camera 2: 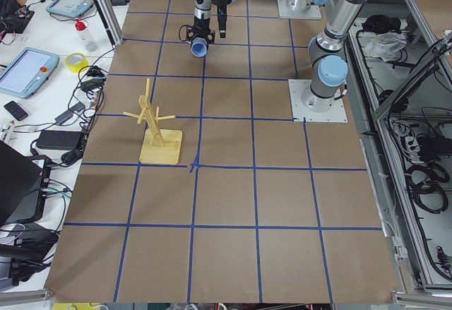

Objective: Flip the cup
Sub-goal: 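Lower the cup and lay it on its side, opening the right gripper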

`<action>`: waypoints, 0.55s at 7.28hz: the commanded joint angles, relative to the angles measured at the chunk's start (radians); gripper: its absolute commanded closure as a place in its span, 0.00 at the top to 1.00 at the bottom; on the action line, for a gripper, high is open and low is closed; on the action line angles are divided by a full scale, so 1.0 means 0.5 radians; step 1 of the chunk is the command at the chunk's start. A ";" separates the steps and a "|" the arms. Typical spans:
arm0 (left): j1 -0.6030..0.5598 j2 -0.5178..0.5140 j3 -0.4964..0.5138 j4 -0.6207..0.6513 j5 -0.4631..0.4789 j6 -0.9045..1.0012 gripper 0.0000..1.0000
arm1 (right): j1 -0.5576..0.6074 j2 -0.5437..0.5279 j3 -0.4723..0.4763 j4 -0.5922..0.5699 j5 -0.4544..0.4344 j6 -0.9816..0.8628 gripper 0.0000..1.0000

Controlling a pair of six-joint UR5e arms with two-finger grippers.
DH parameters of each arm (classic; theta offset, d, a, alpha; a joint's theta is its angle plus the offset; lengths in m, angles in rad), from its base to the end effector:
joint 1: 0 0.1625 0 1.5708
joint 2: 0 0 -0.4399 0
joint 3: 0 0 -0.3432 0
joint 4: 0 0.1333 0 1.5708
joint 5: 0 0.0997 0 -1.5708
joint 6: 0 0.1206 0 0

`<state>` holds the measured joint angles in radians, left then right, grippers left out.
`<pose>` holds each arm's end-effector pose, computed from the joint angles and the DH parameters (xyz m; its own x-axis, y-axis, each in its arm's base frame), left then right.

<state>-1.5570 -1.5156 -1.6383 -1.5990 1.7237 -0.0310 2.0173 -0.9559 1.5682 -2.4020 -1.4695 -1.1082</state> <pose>-0.1092 -0.4152 0.4744 -0.9874 -0.0384 -0.1534 -0.0444 0.9984 0.0358 0.4154 -0.5307 0.2291 -0.0190 -0.9885 0.1503 -0.9826 -0.0093 -0.1852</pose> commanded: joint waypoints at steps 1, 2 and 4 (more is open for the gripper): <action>-0.003 -0.009 0.000 0.016 -0.023 -0.005 1.00 | -0.003 -0.003 0.002 0.006 -0.009 0.017 1.00; -0.003 -0.009 -0.009 0.016 -0.024 -0.018 1.00 | -0.006 -0.006 0.002 0.015 -0.009 0.023 1.00; 0.000 -0.055 -0.015 0.139 -0.021 -0.006 1.00 | -0.028 -0.079 -0.007 0.039 0.015 0.126 1.00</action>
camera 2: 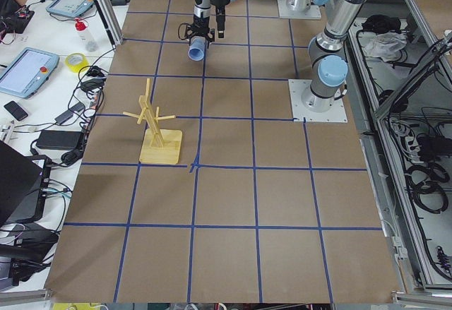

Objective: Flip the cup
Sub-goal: 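Lower the cup and lay it on its side, opening the right gripper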

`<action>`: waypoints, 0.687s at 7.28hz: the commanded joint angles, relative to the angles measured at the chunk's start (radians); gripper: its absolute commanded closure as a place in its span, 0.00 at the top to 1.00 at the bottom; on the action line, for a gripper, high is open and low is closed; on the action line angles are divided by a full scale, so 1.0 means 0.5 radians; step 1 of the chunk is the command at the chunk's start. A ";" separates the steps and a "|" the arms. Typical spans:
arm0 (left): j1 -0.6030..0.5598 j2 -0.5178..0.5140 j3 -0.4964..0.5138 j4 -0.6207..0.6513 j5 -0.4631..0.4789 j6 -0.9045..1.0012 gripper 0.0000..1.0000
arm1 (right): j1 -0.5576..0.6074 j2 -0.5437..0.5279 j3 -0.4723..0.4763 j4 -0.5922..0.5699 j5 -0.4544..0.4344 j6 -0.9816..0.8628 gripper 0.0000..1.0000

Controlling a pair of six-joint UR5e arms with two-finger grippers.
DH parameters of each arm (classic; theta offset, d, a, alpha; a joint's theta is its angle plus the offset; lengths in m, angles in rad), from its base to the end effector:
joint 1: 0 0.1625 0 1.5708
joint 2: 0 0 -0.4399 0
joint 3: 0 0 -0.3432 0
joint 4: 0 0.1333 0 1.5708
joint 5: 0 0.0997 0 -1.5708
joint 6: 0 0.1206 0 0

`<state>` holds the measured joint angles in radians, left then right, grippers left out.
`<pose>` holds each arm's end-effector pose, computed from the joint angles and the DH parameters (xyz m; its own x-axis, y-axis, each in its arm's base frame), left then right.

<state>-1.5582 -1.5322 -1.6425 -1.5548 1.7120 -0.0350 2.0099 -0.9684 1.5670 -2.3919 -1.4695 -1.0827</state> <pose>-0.1110 -0.4251 0.4696 -0.9890 -0.0450 -0.1412 -0.0472 0.9988 0.0122 0.4108 -0.5324 0.2366 -0.0516 -0.9875 0.1486 -0.9814 0.0226 -0.1906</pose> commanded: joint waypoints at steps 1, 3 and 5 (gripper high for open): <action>0.005 -0.025 -0.025 0.081 0.000 0.009 1.00 | -0.040 -0.148 -0.023 0.195 0.024 0.097 1.00; 0.005 -0.053 -0.080 0.167 -0.003 0.002 1.00 | -0.172 -0.409 -0.026 0.588 0.031 0.156 1.00; 0.005 -0.166 -0.151 0.420 -0.320 -0.010 1.00 | -0.395 -0.737 -0.047 0.983 0.040 0.193 1.00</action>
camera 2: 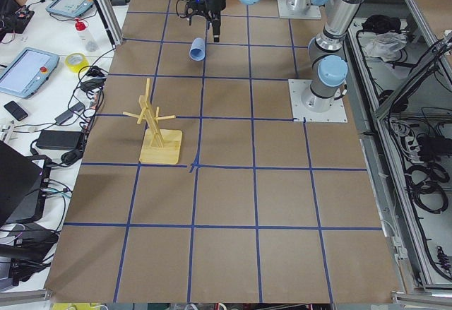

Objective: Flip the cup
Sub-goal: 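Withdraw the right gripper while the left gripper reaches toward the lying cup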

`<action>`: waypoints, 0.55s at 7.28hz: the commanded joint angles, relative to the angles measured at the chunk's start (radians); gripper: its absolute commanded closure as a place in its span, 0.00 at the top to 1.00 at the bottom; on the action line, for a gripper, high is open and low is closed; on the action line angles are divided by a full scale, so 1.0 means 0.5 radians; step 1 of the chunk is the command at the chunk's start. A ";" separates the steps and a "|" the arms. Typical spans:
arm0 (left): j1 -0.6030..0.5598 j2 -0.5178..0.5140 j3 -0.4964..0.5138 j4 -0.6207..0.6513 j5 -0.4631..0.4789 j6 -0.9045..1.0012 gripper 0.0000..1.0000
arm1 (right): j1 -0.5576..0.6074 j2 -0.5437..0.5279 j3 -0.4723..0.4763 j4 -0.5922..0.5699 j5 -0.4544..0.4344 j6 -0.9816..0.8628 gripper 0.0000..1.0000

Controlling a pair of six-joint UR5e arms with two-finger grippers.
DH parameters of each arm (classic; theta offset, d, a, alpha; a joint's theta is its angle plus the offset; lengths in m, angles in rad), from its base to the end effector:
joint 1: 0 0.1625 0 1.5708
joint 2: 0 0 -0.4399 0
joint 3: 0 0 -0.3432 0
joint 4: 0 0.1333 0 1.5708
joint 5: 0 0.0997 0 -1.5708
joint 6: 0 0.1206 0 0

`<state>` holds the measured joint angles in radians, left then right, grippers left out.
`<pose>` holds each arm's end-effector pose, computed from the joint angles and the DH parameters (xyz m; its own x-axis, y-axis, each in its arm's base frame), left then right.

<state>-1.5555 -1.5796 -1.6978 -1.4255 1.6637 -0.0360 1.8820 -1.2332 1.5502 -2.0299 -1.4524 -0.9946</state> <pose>-0.1153 -0.4466 0.4368 -0.9944 -0.0521 -0.0924 -0.0511 0.9986 -0.0128 0.3203 -0.5141 0.3662 -0.2581 -0.9646 0.0551 -0.9535 0.2451 -0.1752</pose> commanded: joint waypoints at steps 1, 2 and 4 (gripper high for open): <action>0.003 -0.178 -0.047 0.303 -0.378 -0.020 1.00 | -0.229 -0.349 -0.020 0.435 0.042 0.053 1.00; 0.000 -0.288 -0.062 0.478 -0.406 -0.029 1.00 | -0.257 -0.450 -0.026 0.452 0.012 0.211 1.00; -0.003 -0.506 -0.111 0.702 -0.734 -0.029 1.00 | -0.306 -0.543 -0.039 0.568 -0.055 0.603 1.00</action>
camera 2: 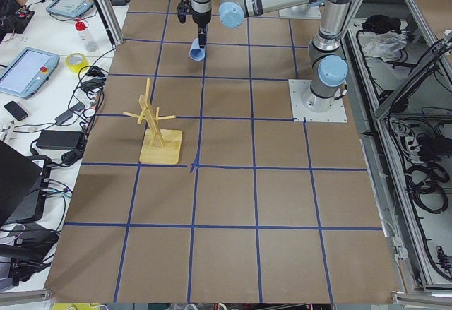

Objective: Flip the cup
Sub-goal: 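Withdraw the right gripper while the left gripper reaches toward the lying cup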

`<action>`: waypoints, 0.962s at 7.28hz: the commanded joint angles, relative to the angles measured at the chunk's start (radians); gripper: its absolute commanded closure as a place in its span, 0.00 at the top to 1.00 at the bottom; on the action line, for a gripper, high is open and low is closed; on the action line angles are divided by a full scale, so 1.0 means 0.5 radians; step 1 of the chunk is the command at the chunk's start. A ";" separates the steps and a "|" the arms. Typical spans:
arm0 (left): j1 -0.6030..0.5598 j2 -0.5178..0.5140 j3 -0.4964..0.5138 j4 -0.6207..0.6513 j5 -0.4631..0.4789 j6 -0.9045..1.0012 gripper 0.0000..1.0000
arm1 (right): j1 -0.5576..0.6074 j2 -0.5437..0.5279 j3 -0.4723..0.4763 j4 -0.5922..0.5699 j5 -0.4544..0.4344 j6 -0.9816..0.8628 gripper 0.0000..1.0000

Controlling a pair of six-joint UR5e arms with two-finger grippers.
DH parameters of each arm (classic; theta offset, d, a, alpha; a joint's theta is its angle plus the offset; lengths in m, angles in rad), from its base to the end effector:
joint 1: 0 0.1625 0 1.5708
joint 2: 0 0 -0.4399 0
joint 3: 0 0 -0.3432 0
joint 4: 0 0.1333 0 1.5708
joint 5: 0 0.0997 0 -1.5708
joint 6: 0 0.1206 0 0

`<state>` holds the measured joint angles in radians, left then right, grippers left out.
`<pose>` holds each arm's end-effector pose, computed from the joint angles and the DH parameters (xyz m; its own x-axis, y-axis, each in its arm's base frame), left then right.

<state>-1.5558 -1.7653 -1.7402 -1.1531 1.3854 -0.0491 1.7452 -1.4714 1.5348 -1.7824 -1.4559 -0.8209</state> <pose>-0.1478 -0.5140 0.3589 -0.9810 -0.0538 0.1865 -0.0632 0.9970 -0.0447 0.2321 -0.4693 0.4747 -0.5392 -0.8416 0.0308 -0.8307 0.5255 -0.1836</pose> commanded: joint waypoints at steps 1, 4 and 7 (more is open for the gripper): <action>-0.002 -0.242 -0.029 0.228 -0.279 -0.003 1.00 | -0.045 -0.088 -0.005 0.080 -0.128 0.446 1.00; -0.002 -0.497 -0.005 0.502 -0.566 -0.036 1.00 | -0.168 -0.214 0.001 0.107 -0.297 1.257 1.00; -0.069 -0.611 -0.002 0.707 -0.739 -0.211 1.00 | -0.259 -0.248 0.001 0.156 -0.291 1.387 1.00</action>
<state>-1.5714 -2.0493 -1.7418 -0.8424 1.0670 -0.1105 1.6411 -1.5851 1.5353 -1.7114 -1.6023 -0.1563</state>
